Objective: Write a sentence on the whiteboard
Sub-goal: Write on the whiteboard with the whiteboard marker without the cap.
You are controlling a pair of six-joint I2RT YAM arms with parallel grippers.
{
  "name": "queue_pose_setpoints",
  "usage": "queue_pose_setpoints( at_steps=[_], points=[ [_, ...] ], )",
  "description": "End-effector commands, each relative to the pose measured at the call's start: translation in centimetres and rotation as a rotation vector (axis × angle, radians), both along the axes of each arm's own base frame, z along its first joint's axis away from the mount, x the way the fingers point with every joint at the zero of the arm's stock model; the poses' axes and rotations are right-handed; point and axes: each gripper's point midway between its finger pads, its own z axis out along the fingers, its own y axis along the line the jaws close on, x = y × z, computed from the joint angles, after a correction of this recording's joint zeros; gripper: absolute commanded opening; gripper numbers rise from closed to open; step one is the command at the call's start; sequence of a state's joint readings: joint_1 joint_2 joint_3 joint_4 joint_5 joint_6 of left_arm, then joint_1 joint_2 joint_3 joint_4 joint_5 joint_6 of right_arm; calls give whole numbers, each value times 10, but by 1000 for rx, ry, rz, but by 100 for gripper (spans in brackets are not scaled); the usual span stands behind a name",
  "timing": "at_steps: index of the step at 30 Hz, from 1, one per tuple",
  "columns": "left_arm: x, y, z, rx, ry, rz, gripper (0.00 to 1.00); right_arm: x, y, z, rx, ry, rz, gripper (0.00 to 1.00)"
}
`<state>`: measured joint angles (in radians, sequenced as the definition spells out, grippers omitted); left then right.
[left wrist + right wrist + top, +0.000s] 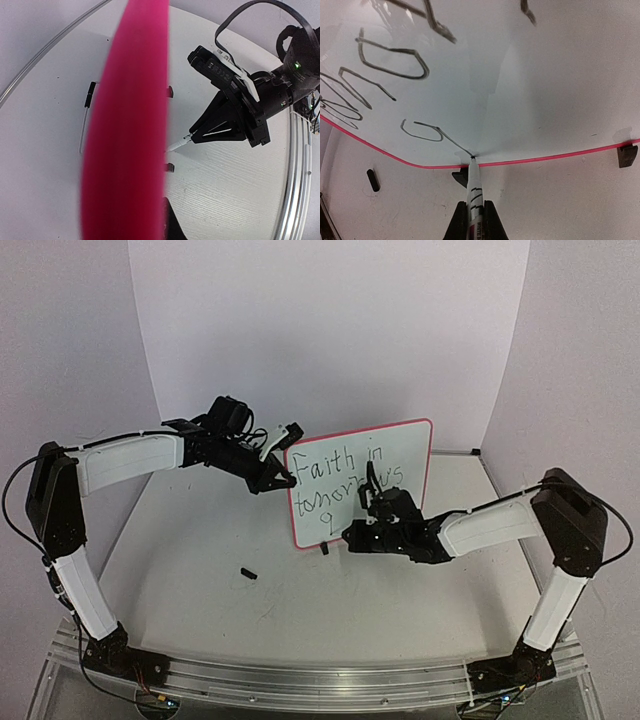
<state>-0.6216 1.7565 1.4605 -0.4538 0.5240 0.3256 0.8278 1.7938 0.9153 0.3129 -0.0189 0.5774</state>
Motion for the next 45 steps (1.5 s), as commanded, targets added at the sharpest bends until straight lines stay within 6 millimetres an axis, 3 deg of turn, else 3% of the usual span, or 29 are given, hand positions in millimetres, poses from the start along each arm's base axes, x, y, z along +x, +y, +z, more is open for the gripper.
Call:
queue_pose_setpoints(
  at_steps=[1, 6, 12, 15, 20, 33, 45],
  points=[
    [-3, 12, -31, 117, 32, 11, 0, 19, 18, 22, 67, -61, -12, 0],
    [-3, 12, -31, 116, 32, 11, 0, 16, 26, 38, 124, -79, 15, 0],
    [-4, 12, -31, 115, 32, 9, 0, 1, 22, 70, 215, -117, 49, 0],
    [-4, 12, -31, 115, 33, 9, 0, -5, 14, 76, 225, -126, 47, 0],
    [-4, 12, -31, 115, 36, 8, 0, -4, -3, 71, 188, -131, -18, 0],
    [-4, 11, -34, 117, 40, 6, 0, 3, -18, 56, 117, -114, -105, 0],
    [-4, 10, -34, 117, 41, 6, 0, 14, -21, 62, 102, -135, -127, 0]
  ],
)
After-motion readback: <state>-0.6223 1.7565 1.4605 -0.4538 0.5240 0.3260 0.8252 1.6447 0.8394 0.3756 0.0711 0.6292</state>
